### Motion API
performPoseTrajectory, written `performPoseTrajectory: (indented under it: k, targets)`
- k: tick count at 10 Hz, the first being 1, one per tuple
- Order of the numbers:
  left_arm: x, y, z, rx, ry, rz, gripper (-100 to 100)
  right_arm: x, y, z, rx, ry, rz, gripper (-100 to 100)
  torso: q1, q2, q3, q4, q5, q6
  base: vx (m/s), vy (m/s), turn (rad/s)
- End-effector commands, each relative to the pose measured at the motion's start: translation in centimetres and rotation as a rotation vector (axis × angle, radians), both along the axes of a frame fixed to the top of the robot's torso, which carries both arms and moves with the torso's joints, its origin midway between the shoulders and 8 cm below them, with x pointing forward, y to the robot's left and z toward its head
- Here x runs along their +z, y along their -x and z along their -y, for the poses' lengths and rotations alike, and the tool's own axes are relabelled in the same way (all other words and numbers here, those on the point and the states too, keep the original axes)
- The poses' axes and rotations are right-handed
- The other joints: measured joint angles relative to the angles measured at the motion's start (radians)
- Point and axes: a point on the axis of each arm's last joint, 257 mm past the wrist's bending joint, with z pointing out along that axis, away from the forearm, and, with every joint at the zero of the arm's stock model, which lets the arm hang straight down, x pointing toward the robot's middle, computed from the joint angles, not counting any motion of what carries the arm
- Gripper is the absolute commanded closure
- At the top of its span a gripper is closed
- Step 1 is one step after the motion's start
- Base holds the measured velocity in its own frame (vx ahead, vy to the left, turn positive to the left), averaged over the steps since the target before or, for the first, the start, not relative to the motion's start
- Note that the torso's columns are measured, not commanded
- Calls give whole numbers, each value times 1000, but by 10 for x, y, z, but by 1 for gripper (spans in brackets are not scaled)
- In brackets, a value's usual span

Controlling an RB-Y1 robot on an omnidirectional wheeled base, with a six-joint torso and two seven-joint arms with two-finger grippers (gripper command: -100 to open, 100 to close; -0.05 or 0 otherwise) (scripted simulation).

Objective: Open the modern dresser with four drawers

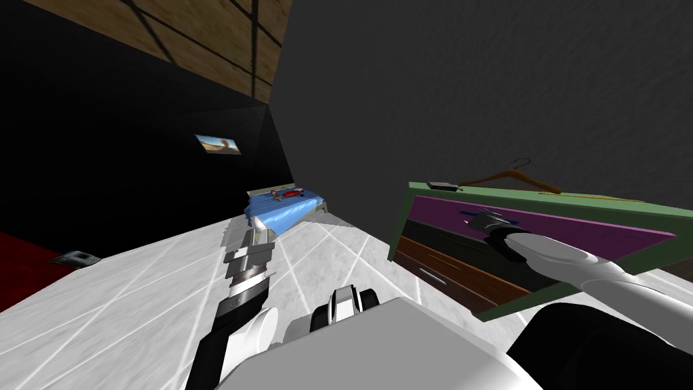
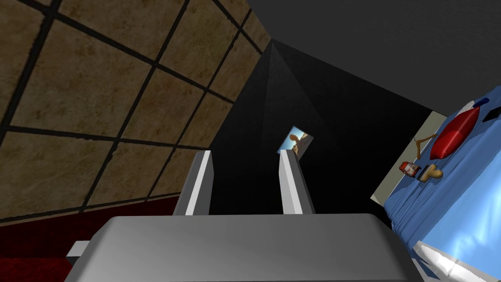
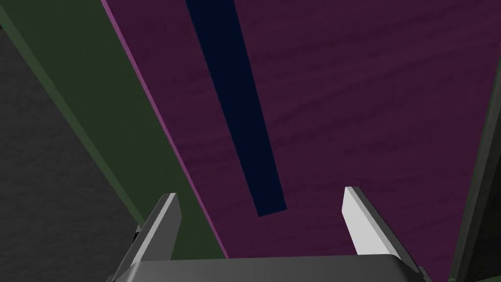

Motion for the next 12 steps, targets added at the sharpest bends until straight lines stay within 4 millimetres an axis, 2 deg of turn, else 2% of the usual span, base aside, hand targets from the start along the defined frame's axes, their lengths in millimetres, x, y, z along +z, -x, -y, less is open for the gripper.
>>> performPoseTrajectory:
  k: [1,2,8,9,10,12]
  targets:
    - [0,0,0,0,0,0,0,-2,1,1,-3,-4,0,-100,-3,0,0,0,0,0,48,-68,22]
    - [0,0,0,0,0,0,0,-2,1,1,-4,-4,0,100,-2,0,0,0,-1,0,9,-11,0]
    - [0,0,0,0,1,0,0,0,-4,-4,15,-6,0,100,-5,-5,-3,-1,-1,0,-80,122,-38]
    - [0,0,0,0,0,0,0,0,-1,-2,7,-5,1,-100,-10,-7,-4,-2,-2,-1,71,-42,46]
    - [0,0,0,0,0,0,0,0,-1,-1,4,-4,1,-100,-15,-11,-7,-3,-4,-1,138,-92,46]
    - [0,0,0,0,0,0,0,0,2,2,-5,-2,2,-100,-9,-7,-5,-2,-3,-1,132,-122,43]
